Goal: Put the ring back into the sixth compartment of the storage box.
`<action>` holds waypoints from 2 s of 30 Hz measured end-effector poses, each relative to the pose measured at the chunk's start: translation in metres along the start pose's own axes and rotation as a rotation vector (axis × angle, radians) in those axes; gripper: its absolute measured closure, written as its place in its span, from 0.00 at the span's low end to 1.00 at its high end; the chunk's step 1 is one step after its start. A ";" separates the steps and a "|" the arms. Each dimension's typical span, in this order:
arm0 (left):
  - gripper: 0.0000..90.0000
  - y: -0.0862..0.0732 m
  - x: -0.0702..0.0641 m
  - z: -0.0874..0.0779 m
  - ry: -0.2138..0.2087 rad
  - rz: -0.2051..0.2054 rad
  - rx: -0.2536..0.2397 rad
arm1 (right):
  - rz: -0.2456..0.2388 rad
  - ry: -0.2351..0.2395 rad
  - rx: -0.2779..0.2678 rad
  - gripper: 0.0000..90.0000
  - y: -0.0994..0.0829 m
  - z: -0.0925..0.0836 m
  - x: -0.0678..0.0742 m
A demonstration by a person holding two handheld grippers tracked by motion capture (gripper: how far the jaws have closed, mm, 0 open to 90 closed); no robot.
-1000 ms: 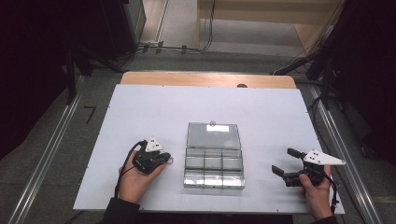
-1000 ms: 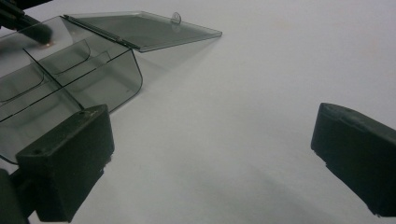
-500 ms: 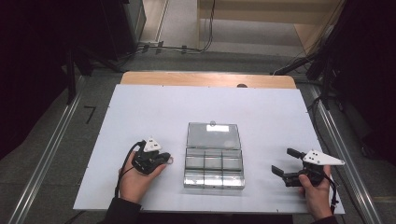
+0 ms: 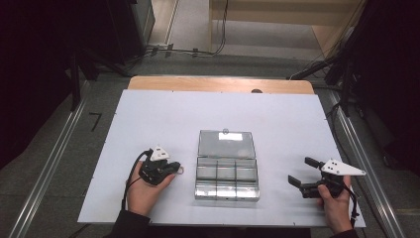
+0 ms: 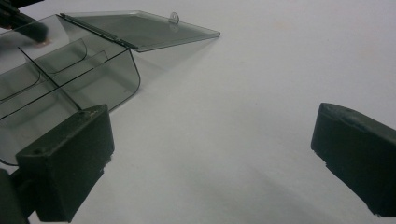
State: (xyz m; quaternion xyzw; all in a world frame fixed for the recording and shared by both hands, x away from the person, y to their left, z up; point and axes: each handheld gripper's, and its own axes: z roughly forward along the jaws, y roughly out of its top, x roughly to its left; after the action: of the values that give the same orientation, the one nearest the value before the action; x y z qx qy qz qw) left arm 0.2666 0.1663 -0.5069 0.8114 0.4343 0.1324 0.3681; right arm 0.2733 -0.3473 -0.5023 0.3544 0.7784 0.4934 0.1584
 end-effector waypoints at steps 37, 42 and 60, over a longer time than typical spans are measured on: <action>0.98 0.010 -0.004 -0.024 0.008 0.030 -0.070 | 0.003 -0.003 0.001 0.00 0.000 0.000 0.000; 0.97 0.011 -0.005 -0.026 0.007 0.034 -0.077 | -0.001 -0.002 0.001 0.00 0.000 0.000 0.000; 0.97 0.016 -0.009 -0.036 0.004 0.049 -0.097 | 0.000 -0.001 -0.002 0.00 0.000 0.000 0.000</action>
State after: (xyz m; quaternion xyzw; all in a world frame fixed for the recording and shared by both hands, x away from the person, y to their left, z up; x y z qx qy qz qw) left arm 0.2519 0.1708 -0.4696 0.8029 0.4080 0.1637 0.4026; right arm 0.2732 -0.3472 -0.5026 0.3543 0.7778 0.4941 0.1593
